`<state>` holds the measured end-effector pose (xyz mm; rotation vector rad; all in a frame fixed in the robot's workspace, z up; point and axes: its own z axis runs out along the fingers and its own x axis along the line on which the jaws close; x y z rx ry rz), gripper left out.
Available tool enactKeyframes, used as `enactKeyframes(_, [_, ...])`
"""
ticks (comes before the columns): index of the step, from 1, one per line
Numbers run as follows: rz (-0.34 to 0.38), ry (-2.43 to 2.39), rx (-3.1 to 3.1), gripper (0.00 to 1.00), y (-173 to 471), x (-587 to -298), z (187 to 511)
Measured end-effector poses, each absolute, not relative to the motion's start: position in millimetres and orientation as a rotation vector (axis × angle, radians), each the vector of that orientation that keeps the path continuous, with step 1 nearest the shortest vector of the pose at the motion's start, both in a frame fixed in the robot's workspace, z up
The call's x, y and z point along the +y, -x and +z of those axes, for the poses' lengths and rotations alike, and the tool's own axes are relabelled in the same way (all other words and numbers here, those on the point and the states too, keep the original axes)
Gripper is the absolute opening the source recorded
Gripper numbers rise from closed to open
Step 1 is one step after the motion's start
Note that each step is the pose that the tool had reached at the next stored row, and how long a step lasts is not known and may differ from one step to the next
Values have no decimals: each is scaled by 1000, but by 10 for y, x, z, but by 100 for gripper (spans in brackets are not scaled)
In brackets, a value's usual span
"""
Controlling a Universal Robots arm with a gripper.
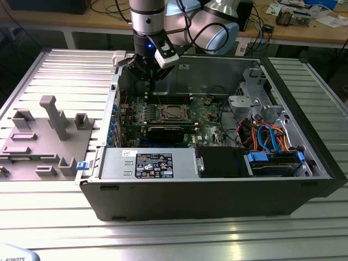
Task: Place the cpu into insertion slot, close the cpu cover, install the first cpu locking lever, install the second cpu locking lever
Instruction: 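Install the first cpu locking lever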
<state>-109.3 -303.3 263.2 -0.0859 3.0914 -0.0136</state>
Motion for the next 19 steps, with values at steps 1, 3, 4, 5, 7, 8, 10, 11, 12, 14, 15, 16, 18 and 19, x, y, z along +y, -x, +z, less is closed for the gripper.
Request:
enactKeyframes(1, [-14,86,3092,11,1084,-3033,2633])
enactKeyframes(3, [-13,86,3092,11,1074,-3033,2632])
enactKeyframes(4, [-13,86,3092,11,1069,-3033,2632])
enactKeyframes(5, [-14,86,3092,11,1064,-3033,2632])
enactKeyframes(7, [-14,86,3092,11,1055,-3033,2632])
enactKeyframes(8, [-13,86,3092,11,1051,-3033,2632])
enactKeyframes(10, [-13,86,3092,11,1040,-3033,2632])
enactKeyframes(11, [-13,86,3092,11,1036,-3033,2632])
enactKeyframes(12, [-13,86,3092,11,1031,-3033,2632])
enactKeyframes(14, [-13,86,3092,11,1025,-3033,2632])
enactKeyframes(15, [-13,86,3092,11,1021,-3033,2631])
enactKeyframes(16, [-13,86,3092,11,1019,-3033,2631])
enactKeyframes(18, [-13,86,3092,11,1017,-3033,2631])
enactKeyframes(19, [-13,86,3092,11,1015,-3033,2631])
